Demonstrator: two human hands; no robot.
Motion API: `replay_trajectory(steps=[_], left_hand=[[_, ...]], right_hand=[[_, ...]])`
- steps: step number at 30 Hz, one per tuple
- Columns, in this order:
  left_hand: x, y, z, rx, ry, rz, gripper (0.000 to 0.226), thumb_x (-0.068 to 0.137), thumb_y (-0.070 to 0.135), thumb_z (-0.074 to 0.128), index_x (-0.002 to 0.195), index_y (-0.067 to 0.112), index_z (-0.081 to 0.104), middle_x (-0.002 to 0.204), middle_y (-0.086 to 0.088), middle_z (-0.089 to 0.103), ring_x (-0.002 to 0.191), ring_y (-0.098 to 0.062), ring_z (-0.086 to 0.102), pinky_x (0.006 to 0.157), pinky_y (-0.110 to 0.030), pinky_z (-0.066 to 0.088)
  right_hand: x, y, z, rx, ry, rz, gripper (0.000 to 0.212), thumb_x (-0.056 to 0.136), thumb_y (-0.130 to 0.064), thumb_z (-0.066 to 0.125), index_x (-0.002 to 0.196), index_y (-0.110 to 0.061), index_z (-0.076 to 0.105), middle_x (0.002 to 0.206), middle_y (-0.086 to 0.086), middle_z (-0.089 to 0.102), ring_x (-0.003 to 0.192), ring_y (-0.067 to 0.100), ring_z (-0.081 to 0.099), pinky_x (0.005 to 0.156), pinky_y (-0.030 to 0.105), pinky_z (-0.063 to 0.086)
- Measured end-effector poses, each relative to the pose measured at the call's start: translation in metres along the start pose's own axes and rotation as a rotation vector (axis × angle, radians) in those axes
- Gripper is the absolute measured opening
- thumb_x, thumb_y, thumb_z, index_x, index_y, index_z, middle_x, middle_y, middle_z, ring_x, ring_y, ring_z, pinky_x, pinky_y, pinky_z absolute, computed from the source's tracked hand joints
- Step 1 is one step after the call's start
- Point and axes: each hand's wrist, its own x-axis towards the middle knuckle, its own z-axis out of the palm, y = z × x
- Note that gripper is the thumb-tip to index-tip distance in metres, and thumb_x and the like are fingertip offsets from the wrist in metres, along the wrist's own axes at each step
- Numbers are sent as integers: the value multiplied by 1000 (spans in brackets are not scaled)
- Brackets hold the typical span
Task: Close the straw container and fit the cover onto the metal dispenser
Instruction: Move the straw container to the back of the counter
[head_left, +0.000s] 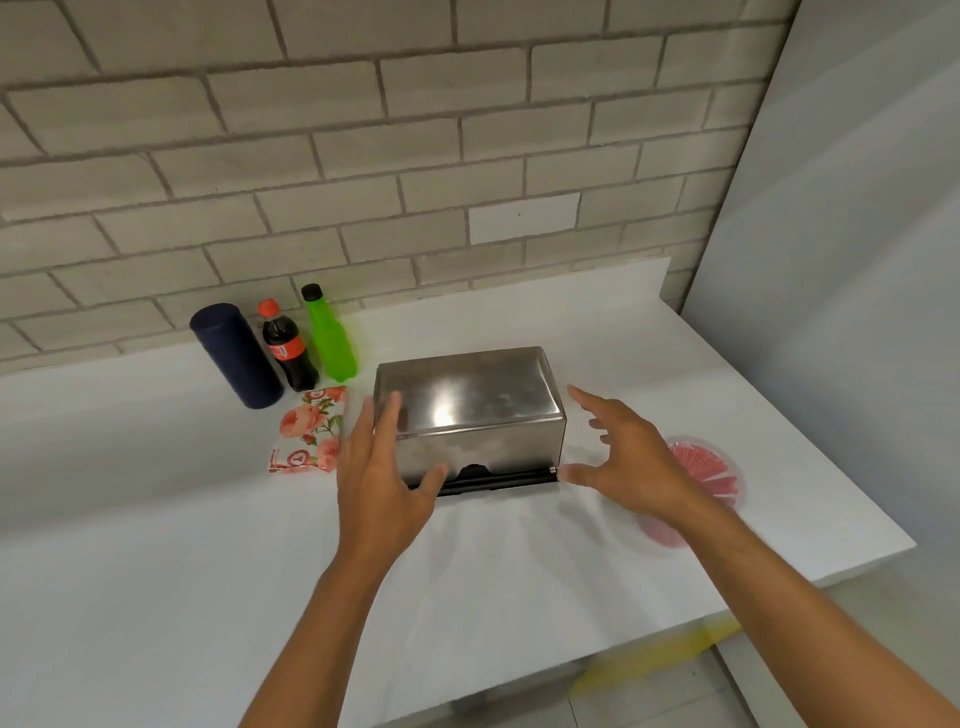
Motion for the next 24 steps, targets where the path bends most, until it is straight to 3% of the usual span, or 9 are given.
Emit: replay_trajectory(steps=[2,5,8,11,14,16,18,21,24], left_hand=[[-12,13,7,17,23,60,96,85,39,84,162,33,28,173,2,17,158,-16,15,121,-33,11],[-27,30,21,-17,10,96,88,87,37,82,160,34,33,171,6,22,156,-14,21,120,-37,19],[-43,45,40,-117,-67,119,83,89,32,81,158,36,37,167,13,28,153,-10,25,120,-39,27],[-58,60,69,-142,-199,161,80,91,36,78,157,43,34,162,20,33,148,-1,28,120,-38,29],[-66,73,94,-223,-356,132,81,90,45,77,154,56,28,154,29,37,138,5,37,114,-31,37],[-69,86,116,-309,-457,97,86,87,45,81,152,59,27,153,27,42,133,5,46,110,-29,44],[-71,98,137,-371,-534,52,95,82,46,86,153,60,25,155,26,42,131,6,48,107,-24,47],[-74,112,165,-435,-620,-25,109,74,50,91,159,49,23,158,19,41,131,-2,49,96,-11,44],[-75,124,184,-489,-626,-52,111,72,44,95,159,44,26,154,18,45,131,-4,51,97,-14,45]], right_hand=[[-15,10,-12,2,52,-7,100,75,-36,92,156,-48,35,148,-13,48,131,12,52,108,32,47],[-36,27,-32,-34,134,11,97,74,-38,93,154,-49,39,148,-20,47,135,9,48,108,28,41],[-57,45,-50,-50,187,54,97,70,-42,94,151,-52,41,144,-24,46,131,9,50,103,26,44],[-78,67,-62,-52,241,108,100,65,-48,95,150,-53,42,147,-18,49,124,7,53,97,17,43],[-93,81,-63,-20,232,139,106,61,-57,94,152,-50,40,152,-15,47,134,12,50,110,39,47],[-101,93,-63,24,215,178,115,54,-68,88,155,-47,38,153,-13,46,135,13,51,111,41,48],[-105,106,-61,81,195,230,125,50,-72,87,158,-44,32,155,-12,43,132,14,53,105,34,50],[-105,125,-57,183,142,294,133,53,-58,95,163,-39,23,155,-14,42,127,13,54,96,27,52],[-101,141,-54,257,83,326,127,58,-46,99,162,-34,26,144,-15,49,118,11,58,83,12,49]])
